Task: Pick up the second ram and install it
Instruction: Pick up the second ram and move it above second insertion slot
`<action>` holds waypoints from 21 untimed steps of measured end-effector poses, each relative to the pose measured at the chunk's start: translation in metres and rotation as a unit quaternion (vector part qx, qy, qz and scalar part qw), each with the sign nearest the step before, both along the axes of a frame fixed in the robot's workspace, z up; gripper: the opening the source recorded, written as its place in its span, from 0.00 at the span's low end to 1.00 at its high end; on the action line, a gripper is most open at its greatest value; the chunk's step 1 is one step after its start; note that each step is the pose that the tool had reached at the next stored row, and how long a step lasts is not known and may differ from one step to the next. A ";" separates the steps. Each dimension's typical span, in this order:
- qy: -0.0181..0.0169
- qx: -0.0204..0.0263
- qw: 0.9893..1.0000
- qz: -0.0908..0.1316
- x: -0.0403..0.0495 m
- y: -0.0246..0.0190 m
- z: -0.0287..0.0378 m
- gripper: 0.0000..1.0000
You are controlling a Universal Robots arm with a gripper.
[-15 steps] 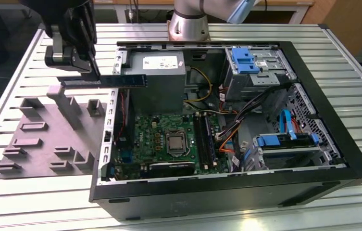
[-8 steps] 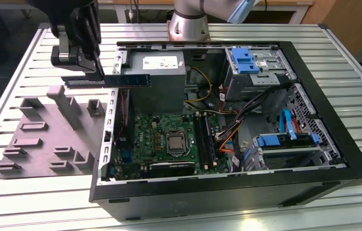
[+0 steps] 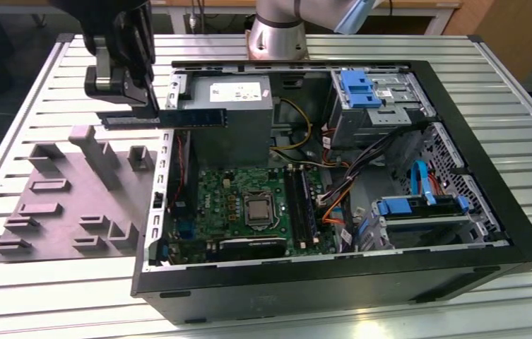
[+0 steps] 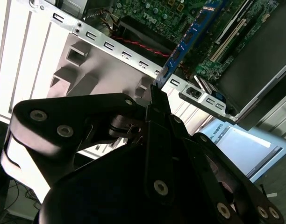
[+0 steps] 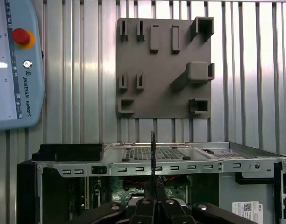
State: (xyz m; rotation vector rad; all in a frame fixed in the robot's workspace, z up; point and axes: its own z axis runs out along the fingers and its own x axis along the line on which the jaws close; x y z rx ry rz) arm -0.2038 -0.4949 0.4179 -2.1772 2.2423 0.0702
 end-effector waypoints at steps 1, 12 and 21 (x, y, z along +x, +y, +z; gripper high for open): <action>0.000 0.000 1.000 0.000 0.0010 0.0000 0.0000 0.11; 0.000 0.000 1.000 0.000 0.0104 0.0000 0.0000 0.11; 0.000 0.000 1.000 0.000 0.0172 0.0000 0.0000 0.11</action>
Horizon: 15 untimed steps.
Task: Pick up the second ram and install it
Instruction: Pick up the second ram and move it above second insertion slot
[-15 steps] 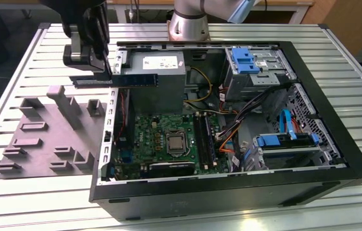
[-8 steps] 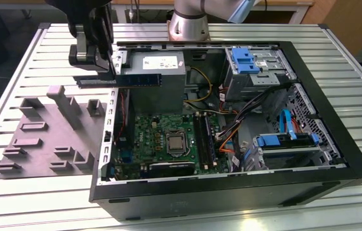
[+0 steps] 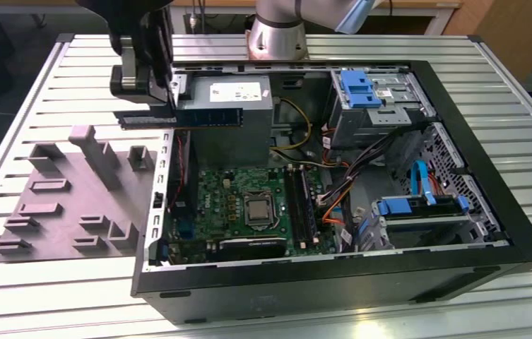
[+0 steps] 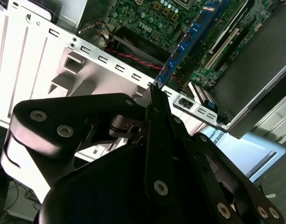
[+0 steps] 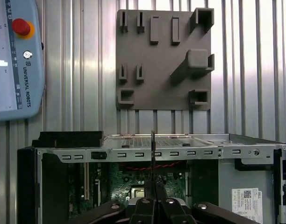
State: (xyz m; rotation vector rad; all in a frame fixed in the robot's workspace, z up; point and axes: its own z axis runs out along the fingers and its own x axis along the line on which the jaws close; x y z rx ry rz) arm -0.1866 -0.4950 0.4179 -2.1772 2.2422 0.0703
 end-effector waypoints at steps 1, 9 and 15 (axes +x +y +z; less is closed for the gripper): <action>0.000 0.000 1.000 0.000 0.0008 0.0000 0.0000 0.11; 0.000 0.000 1.000 0.000 0.0061 0.0000 0.0000 0.11; 0.000 0.000 1.000 0.000 0.0102 0.0001 0.0000 0.11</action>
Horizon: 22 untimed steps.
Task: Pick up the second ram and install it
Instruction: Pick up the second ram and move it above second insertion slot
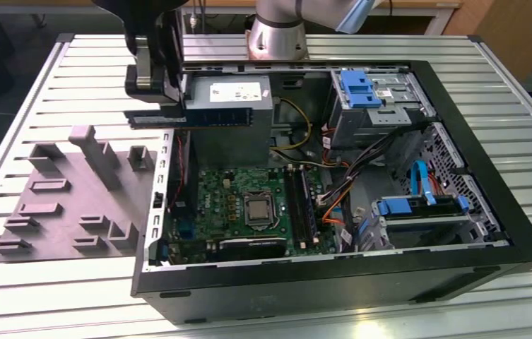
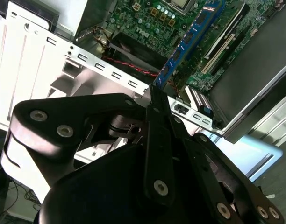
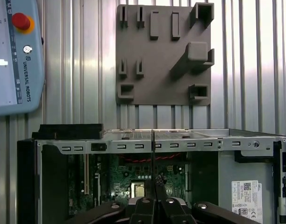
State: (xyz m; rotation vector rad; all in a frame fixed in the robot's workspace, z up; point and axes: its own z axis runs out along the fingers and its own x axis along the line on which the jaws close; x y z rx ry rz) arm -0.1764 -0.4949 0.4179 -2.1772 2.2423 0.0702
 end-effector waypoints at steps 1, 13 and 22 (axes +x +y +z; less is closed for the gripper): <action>0.000 0.000 1.000 0.000 0.0008 0.0000 0.0001 0.11; 0.000 0.000 1.000 0.000 0.0102 0.0002 0.0000 0.11; 0.000 0.000 1.000 0.000 0.0170 0.0004 0.0000 0.11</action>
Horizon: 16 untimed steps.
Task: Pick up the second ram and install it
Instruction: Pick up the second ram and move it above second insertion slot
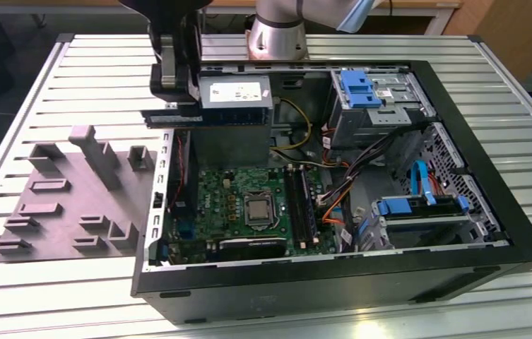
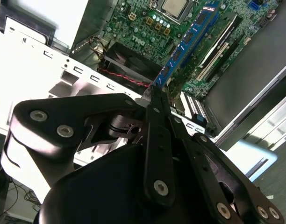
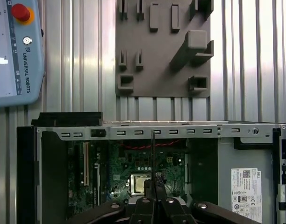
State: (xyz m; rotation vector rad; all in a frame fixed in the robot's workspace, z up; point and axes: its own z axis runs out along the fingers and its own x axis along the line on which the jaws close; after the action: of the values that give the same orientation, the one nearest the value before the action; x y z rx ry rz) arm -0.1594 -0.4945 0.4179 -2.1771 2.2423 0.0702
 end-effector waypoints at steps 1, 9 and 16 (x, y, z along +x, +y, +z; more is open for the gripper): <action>0.000 0.000 1.000 0.000 0.0008 0.0000 0.0000 0.11; 0.000 0.000 1.000 0.000 0.0079 0.0002 0.0000 0.11; 0.000 0.000 1.000 0.000 0.0140 0.0003 0.0000 0.11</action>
State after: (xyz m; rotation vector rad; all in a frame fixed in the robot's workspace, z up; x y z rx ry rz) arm -0.1454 -0.4942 0.4179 -2.1771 2.2423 0.0703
